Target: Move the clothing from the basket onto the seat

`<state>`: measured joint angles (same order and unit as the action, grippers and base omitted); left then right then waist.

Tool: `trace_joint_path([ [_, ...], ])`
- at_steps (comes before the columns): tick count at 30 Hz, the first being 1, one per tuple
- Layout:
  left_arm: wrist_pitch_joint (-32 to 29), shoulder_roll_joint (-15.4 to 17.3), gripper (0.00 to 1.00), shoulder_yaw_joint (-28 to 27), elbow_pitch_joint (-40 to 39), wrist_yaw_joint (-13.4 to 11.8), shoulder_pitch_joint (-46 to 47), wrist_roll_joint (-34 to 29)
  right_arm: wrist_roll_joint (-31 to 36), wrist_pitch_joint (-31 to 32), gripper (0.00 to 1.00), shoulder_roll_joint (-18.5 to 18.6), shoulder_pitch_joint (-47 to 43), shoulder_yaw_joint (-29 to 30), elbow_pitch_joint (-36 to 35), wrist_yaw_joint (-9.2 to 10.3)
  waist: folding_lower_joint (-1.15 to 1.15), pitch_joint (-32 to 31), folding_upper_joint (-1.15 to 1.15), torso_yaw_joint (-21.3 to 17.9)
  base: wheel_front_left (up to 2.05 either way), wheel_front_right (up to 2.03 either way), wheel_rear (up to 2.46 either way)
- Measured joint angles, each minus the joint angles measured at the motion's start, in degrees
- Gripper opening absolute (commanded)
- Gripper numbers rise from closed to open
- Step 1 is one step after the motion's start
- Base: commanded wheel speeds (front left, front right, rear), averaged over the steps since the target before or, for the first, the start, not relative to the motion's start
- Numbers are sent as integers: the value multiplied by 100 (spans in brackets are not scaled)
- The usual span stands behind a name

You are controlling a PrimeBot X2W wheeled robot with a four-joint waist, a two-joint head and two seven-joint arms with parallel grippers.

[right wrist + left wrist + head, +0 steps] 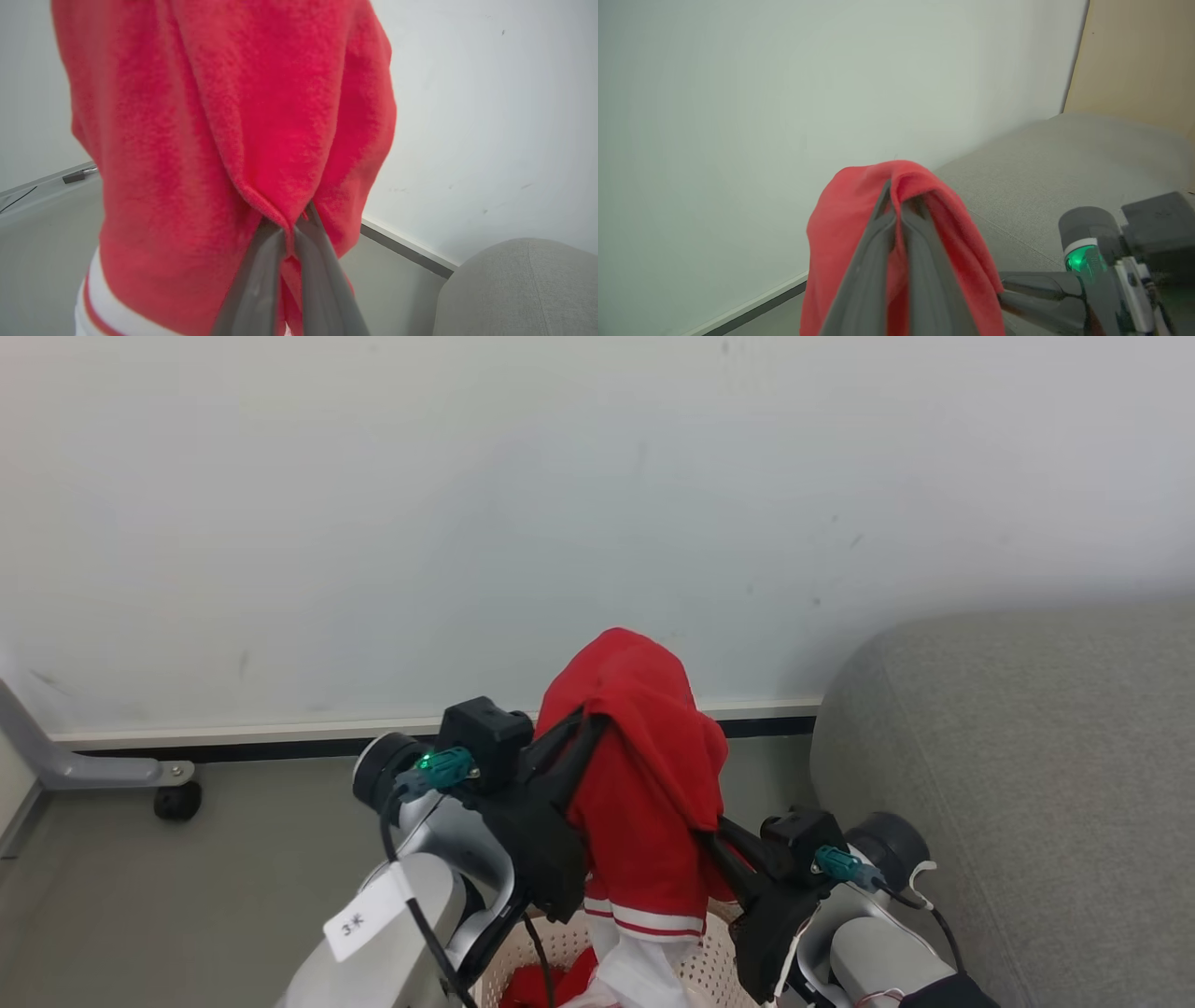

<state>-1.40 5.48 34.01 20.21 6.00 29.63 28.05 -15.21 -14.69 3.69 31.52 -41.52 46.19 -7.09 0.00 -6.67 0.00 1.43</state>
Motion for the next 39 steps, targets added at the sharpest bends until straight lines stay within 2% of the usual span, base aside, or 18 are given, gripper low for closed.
trace_joint_path([
  [1, 4, 10, 3, -55, -3, -19, -41, 30, -11, 0, 0, 0, 1, 10, -16, 0, 0, 7, 0, -27, 0, 0, 0],
  [2, 33, 32, 42, -99, -9, -55, -84, 55, -19, 0, 0, 0, 1, 19, -36, 0, 0, 13, 0, -56, 0, 0, 0],
  [4, 58, 60, 100, -129, -10, -56, -122, 63, -35, 0, 0, 0, 1, 30, -52, 0, 0, 19, 0, -89, 0, 0, 0],
  [13, 281, 199, 100, -372, -4, -254, -530, 123, -49, 1, 0, 336, 157, 290, -183, -4, 0, 66, 0, -451, 0, 0, 0],
  [26, 736, 181, 100, -375, -134, -298, -1135, 158, 1, 0, 0, 870, 191, 527, -682, 14, 0, 113, 0, -1230, 0, 0, 0],
  [39, 1116, 33, 100, -164, -326, -348, -1530, 153, 108, 0, 0, 1162, -128, 639, -1379, 205, 0, 149, 0, -2155, 0, 0, 0],
])
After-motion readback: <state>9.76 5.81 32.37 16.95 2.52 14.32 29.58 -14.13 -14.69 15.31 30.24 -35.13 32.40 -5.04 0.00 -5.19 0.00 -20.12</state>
